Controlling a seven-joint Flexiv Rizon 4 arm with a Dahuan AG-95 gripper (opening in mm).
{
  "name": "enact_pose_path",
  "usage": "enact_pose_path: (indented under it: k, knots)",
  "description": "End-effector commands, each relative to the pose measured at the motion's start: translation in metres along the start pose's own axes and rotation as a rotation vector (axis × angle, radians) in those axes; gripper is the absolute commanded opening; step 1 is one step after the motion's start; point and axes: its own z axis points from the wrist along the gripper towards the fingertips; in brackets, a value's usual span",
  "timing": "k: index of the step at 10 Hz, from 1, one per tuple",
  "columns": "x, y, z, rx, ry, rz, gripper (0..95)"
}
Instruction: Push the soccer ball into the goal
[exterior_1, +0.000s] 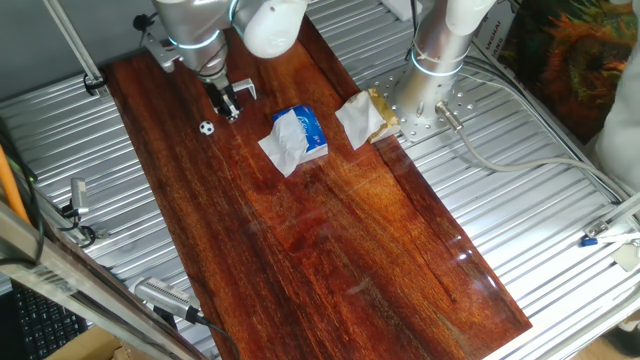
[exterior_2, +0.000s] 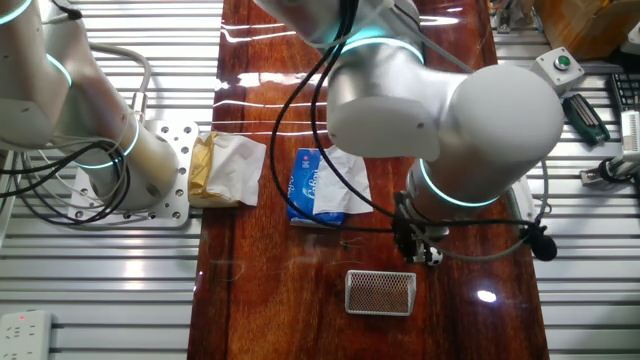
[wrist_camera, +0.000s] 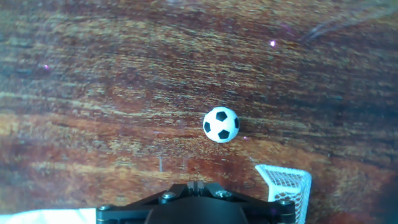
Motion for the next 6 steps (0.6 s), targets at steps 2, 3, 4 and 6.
enact_pose_path:
  k: [2, 3, 4, 6]
  knots:
    - [-0.0002, -0.0008, 0.0007, 0.000, -0.013, 0.024, 0.0]
    - [-0.0003, -0.0009, 0.0007, -0.007, -0.022, 0.023, 0.0]
    - [-0.0010, -0.0014, 0.0006, -0.004, -0.041, 0.021, 0.0]
    - [-0.0079, -0.0068, -0.0018, 0.006, -0.080, 0.012, 0.0]
